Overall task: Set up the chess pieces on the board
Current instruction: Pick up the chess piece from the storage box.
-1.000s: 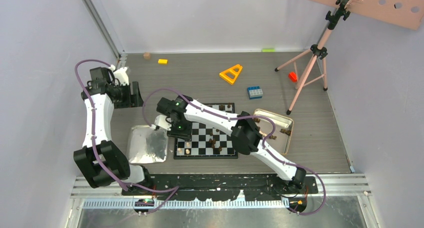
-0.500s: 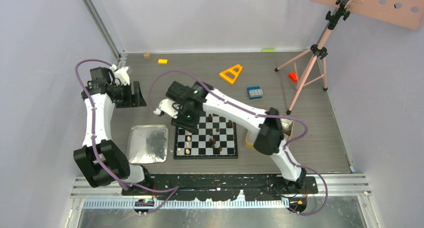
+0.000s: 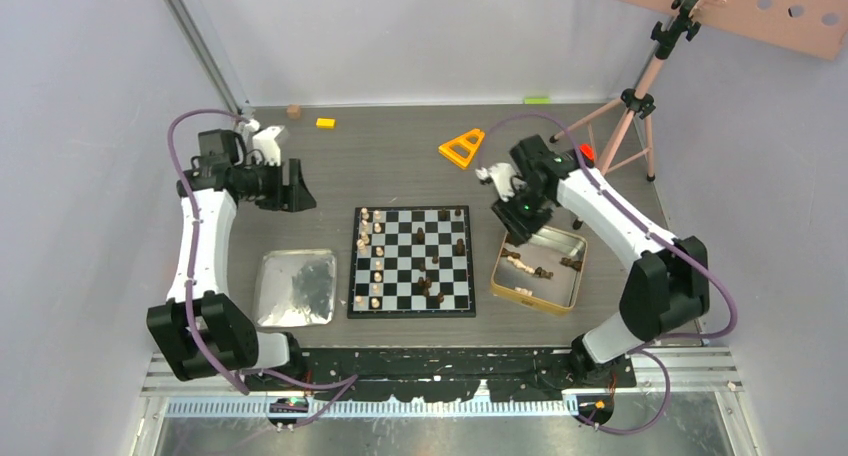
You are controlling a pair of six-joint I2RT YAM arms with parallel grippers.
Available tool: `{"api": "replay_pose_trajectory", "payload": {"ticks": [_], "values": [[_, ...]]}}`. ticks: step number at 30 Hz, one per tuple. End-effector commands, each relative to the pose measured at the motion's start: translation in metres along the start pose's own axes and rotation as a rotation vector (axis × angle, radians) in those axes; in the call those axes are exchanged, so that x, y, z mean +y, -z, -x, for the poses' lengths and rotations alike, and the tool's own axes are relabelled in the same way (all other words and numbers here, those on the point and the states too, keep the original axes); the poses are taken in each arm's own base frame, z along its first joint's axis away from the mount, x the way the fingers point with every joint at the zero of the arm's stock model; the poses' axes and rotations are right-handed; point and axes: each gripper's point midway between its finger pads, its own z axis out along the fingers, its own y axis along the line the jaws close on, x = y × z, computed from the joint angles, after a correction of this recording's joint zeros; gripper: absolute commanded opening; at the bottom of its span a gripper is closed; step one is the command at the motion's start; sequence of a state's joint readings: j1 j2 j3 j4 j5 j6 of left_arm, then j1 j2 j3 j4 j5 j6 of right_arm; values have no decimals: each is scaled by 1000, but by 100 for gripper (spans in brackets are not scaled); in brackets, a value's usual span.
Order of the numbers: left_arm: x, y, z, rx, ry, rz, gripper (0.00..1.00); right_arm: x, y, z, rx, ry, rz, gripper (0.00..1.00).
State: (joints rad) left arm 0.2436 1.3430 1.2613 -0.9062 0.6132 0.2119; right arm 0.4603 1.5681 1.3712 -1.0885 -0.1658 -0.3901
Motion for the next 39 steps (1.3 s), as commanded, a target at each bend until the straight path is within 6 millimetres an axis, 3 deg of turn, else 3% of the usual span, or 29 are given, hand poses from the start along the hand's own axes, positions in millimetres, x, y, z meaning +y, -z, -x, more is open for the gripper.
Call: {"api": "replay_pose_trajectory", "payload": {"ticks": [1, 4, 11, 20, 31, 39], "values": [[-40, -4, 13, -52, -168, -95, 68, -14, -5, -34, -51, -41, -10, 41], [-54, -10, 15, -58, -204, -128, 68, -17, -24, -60, -8, -50, 3, 40], [-59, -12, 15, -50, -209, -128, 68, -22, -57, -70, 39, -32, 35, 41], [-58, -10, 11, -46, -215, -119, 68, -22, -82, -78, 79, -17, 73, 41], [-57, -9, 11, -49, -222, -110, 68, -22, -91, -91, 114, 7, 74, 33], [-68, -11, 17, -58, -251, -151, 68, -26, -75, -82, 73, 17, 61, 11]]}}
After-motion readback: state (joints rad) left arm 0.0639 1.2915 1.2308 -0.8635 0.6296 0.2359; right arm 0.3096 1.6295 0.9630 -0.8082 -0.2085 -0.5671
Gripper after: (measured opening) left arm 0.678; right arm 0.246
